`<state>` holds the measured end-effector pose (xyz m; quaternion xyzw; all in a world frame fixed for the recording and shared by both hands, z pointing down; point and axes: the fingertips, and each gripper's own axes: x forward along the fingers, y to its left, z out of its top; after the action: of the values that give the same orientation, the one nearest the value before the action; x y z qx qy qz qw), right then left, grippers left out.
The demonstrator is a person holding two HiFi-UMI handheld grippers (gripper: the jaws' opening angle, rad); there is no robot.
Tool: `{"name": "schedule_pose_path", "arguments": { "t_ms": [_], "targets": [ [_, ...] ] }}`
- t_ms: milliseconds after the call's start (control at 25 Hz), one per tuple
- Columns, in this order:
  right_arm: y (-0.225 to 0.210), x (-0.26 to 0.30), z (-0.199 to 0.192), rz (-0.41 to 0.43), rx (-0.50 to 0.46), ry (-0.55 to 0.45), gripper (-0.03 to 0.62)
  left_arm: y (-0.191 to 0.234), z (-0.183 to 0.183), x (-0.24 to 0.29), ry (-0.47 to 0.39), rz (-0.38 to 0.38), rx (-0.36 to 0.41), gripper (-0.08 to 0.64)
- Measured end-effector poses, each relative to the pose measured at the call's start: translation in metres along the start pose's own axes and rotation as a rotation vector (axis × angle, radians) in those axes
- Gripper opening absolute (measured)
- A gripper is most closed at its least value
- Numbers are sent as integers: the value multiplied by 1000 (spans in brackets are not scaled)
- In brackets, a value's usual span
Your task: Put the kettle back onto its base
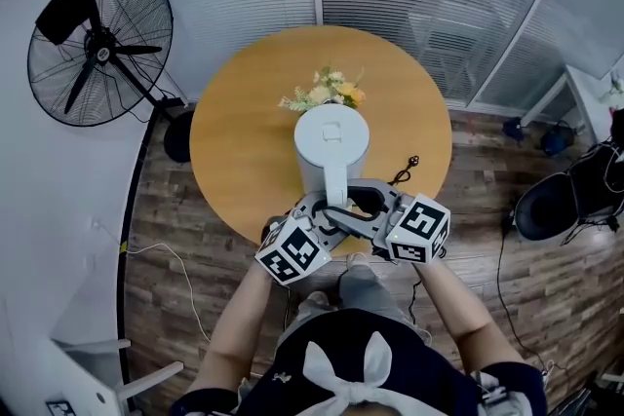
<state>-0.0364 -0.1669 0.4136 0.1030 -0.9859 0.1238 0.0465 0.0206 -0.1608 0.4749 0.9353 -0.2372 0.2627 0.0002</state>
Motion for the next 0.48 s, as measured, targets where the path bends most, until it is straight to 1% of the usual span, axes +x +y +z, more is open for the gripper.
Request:
{"name": "schedule_pose_path", "arguments": {
  "t_ms": [160,480],
  "targets": [
    [-4,2,-9,-6,9,14,178,1,-8,4,25,7,3,201],
    [-6,3,-21,-22,11,49,176,-1,-19,9,40,2,-2,201]
  ]
}}
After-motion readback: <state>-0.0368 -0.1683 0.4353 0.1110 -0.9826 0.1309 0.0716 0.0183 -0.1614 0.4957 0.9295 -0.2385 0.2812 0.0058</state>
